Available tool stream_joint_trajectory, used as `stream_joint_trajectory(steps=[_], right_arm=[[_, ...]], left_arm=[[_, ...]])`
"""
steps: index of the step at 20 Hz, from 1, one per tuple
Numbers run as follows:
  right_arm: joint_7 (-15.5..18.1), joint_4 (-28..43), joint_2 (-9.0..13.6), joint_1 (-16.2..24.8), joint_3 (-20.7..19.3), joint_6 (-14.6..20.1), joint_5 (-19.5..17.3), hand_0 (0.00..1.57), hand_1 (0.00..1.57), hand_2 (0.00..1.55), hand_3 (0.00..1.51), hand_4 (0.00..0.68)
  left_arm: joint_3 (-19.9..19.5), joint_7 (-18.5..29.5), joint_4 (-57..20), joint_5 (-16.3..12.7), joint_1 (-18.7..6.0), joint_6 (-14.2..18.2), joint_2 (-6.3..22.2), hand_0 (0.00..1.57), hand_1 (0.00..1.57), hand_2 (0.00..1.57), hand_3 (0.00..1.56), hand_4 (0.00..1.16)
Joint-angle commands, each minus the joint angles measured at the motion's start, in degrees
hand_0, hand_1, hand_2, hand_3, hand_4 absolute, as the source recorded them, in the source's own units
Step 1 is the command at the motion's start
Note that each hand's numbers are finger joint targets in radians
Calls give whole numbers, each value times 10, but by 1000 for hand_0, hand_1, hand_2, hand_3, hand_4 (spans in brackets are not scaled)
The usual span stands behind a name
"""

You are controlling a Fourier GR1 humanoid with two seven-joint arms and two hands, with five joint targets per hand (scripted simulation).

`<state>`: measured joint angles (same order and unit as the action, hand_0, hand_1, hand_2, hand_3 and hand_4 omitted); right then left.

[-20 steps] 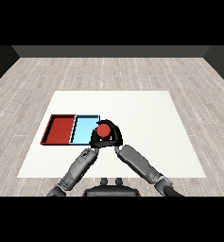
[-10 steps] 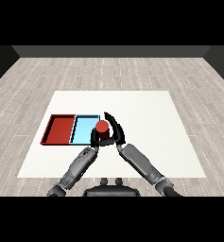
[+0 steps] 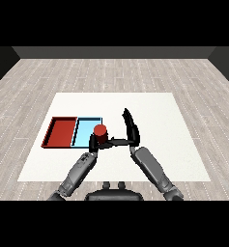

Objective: Pick the red can and put it in the red box

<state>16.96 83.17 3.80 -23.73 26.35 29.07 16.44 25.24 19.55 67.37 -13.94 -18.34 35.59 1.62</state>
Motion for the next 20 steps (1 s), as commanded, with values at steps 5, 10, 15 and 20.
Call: stream_joint_trajectory(steps=[5,10,15,20], right_arm=[[-15,164,93,123,-56,-30,11,0,0,0,0,0],[32,149,119,219,-94,-55,29,0,0,0,0,0],[22,152,162,242,-144,-77,44,0,0,0,0,0],[13,122,155,238,-151,-66,25,0,0,0,0,0]], left_arm=[[-19,-36,26,57,0,31,54,1571,1571,1571,1473,1133],[-74,-54,21,62,-12,6,140,1571,1571,1568,1467,1116],[-148,-85,-24,44,-19,-33,237,1571,1571,1554,1467,1100],[-192,-67,-175,44,-68,-73,256,1571,1571,1567,1498,1115]])
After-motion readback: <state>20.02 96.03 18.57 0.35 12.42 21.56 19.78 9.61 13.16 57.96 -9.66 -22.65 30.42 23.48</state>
